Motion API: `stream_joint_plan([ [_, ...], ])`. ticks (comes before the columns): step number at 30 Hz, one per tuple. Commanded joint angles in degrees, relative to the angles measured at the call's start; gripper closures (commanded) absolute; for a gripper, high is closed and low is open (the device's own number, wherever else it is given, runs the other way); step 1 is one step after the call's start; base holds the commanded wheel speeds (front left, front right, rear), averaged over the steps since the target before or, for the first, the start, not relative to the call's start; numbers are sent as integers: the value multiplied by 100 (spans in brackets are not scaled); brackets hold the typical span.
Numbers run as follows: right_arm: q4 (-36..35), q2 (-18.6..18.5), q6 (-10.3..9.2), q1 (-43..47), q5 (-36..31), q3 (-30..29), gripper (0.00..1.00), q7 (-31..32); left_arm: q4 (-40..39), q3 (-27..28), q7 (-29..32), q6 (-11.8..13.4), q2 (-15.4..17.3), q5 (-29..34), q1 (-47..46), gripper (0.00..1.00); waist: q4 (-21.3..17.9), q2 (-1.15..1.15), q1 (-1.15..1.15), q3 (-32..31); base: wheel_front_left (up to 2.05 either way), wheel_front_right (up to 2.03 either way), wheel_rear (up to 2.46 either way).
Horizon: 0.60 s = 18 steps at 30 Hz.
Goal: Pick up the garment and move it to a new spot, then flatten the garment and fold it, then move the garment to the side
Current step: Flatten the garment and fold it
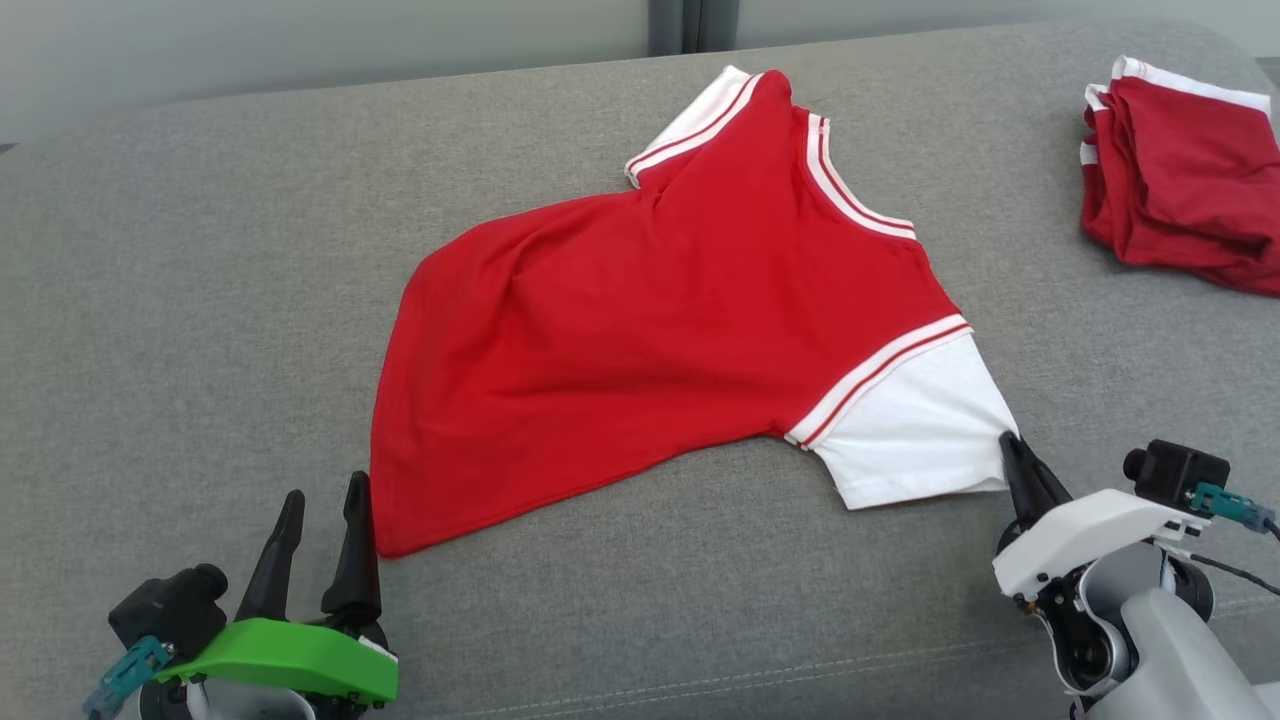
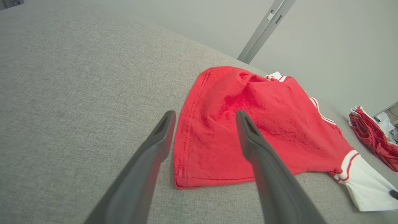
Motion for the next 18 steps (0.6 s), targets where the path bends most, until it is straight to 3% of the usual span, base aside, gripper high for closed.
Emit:
stream_joint_plan([
  [1,-33,-21,0,106,31,-23,100,40,8,19,-32,-20,16,52,56,0,-107,0,0,20,0,0,0],
  [10,-94,108,0,515,-110,-287,100,172,44,29,-38,-41,37,56,-23,0,-186,0,0,73,0,0,0],
  [17,172,176,0,435,-286,-289,100,-90,21,44,-45,14,37,148,-2,0,-163,0,0,11,0,0,0],
  [18,184,192,0,402,-308,-304,64,-150,14,50,-47,18,35,161,26,0,-167,0,0,-11,0,0,0],
])
